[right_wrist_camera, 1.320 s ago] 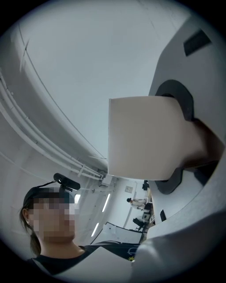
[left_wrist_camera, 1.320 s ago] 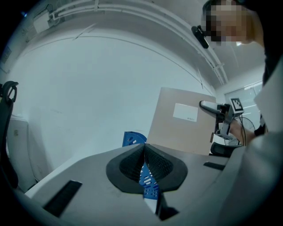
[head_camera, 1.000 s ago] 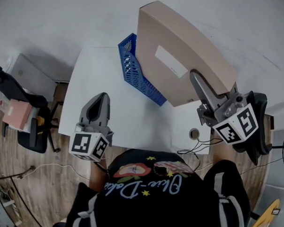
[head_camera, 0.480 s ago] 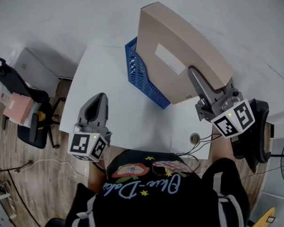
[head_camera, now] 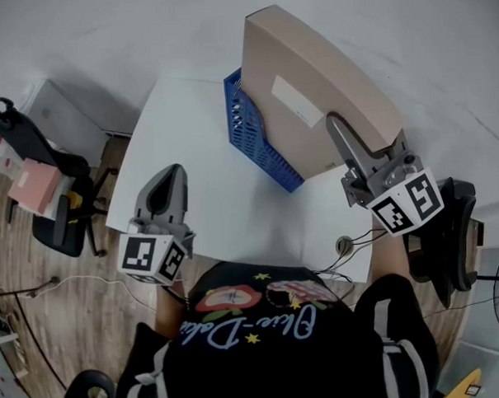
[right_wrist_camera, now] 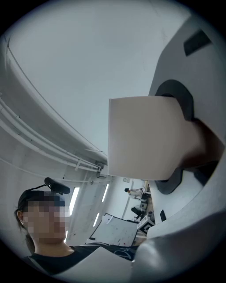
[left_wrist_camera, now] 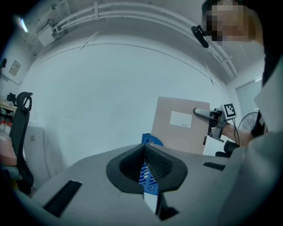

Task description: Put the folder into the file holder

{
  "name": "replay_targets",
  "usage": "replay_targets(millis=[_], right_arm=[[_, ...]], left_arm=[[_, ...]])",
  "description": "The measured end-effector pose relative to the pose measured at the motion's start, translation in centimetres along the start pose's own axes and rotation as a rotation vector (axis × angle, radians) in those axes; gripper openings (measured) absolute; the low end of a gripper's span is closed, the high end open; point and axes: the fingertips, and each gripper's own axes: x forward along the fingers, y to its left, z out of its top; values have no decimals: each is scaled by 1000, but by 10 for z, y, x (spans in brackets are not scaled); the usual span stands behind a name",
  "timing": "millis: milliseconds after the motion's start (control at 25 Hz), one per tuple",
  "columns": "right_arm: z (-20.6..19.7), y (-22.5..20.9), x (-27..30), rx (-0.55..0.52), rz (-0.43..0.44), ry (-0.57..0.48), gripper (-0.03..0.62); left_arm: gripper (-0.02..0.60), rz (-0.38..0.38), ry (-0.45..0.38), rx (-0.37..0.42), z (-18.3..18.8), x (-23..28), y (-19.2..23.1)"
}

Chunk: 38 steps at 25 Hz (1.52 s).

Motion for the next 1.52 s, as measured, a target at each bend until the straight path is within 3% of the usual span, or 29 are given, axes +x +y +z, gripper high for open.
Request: replay_targets(millis=[1520], right_arm=[[-87,9,20,33,23,132,250]], left_arm=[[5,10,3,-14,-3,-9,12]])
